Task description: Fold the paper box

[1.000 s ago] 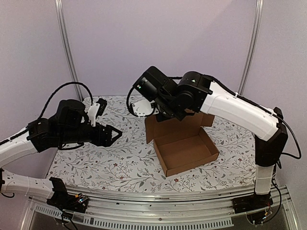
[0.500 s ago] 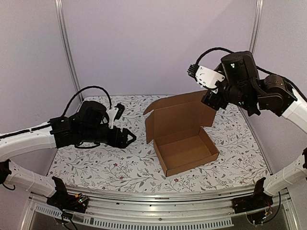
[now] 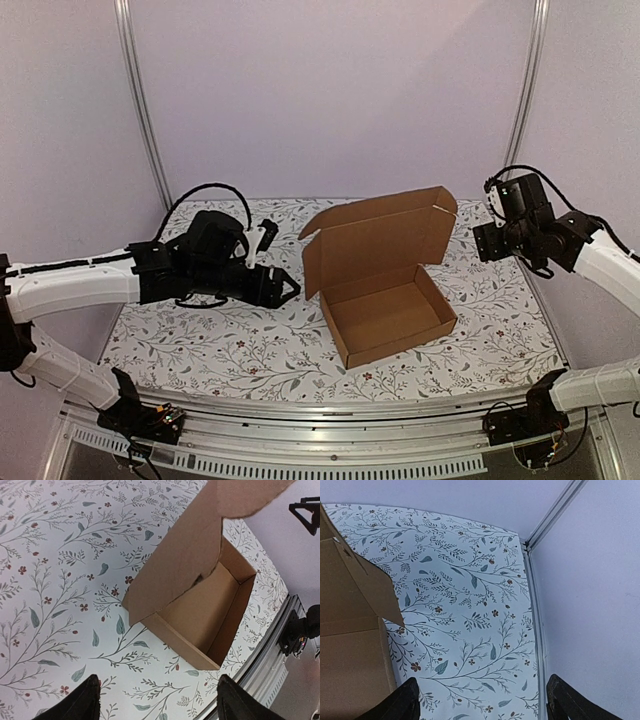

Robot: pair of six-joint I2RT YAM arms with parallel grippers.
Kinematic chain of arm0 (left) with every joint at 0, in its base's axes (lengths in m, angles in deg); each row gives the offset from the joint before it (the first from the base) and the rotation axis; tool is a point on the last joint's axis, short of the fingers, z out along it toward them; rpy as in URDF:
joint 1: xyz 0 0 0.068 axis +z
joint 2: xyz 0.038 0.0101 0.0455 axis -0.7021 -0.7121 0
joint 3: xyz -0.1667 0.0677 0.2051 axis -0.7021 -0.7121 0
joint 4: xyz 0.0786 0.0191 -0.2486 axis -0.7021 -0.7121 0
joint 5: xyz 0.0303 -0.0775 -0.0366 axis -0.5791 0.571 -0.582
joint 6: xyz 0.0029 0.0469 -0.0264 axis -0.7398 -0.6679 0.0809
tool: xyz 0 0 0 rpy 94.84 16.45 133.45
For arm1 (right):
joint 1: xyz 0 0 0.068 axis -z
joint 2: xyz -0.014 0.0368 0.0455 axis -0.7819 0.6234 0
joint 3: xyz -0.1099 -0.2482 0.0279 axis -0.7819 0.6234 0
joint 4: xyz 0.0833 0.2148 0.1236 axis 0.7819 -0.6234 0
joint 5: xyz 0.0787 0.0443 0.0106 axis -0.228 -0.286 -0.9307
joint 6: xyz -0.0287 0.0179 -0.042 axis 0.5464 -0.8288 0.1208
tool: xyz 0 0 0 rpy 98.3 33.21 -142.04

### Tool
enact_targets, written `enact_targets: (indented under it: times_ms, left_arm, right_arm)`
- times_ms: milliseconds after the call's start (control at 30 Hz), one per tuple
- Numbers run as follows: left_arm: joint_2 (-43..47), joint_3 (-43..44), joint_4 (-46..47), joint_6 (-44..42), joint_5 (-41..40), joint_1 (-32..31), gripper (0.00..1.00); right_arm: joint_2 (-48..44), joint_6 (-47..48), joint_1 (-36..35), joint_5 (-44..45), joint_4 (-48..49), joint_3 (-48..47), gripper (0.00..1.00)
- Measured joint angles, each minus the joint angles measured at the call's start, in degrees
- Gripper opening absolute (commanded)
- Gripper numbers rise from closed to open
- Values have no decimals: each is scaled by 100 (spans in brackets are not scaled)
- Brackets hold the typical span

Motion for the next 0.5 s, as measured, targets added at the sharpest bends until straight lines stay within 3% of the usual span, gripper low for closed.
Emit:
enact_targets:
  times_ms: [233, 500]
  left_arm:
    - [-96, 0, 26, 57, 22, 0, 77]
    - [96, -2, -72, 35, -254, 0, 77]
  right_arm:
    - [20, -1720, 684, -903, 706, 1408, 76]
    - [811, -2756, 1021, -2203, 1759, 2371, 65]
